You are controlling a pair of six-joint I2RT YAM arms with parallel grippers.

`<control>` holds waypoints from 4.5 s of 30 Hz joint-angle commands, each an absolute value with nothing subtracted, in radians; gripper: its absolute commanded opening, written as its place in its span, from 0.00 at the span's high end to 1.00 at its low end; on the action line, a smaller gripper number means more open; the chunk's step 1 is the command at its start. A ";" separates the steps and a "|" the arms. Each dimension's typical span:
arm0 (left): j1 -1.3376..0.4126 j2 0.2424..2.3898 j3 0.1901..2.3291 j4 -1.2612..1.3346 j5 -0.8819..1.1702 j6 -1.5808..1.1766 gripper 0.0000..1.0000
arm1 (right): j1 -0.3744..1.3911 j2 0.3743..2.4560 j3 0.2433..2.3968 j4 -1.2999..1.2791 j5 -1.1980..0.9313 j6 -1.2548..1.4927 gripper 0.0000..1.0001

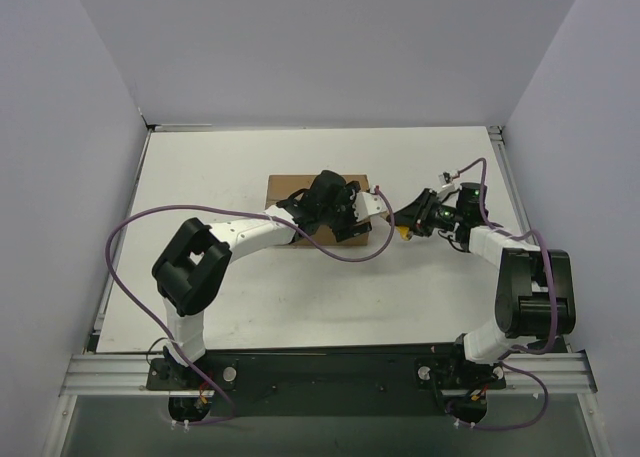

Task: Unpack the express box

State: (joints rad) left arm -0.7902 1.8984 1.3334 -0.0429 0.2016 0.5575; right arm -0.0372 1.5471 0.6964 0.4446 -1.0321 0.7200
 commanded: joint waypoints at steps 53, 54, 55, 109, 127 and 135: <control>-0.238 2.144 2.014 -0.379 0.437 0.189 0.37 | 0.158 1.107 1.071 -0.724 -0.538 -0.294 1.00; -0.230 2.216 2.057 -0.399 0.460 0.198 0.37 | 0.188 1.121 1.062 -0.713 -0.531 -0.310 1.00; -0.229 2.245 2.094 -0.441 0.492 0.218 0.37 | 0.205 1.137 1.062 -0.704 -0.526 -0.319 1.00; -0.510 1.503 0.952 -0.694 0.692 0.956 0.65 | 0.227 1.257 1.221 -0.609 -0.170 -0.190 1.00; -0.649 1.622 1.410 -0.140 0.928 0.212 0.25 | 0.025 1.120 1.201 -0.715 -0.605 -0.383 1.00; -0.523 1.701 1.673 -0.362 1.089 0.232 0.17 | 0.109 1.323 1.414 -0.885 -0.911 -0.734 1.00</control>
State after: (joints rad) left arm -0.5274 1.6421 1.5364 -0.2806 0.9604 0.2680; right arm 0.0460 1.2263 1.2980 -0.7914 -0.7212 -0.5098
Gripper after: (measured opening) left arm 0.831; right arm 0.187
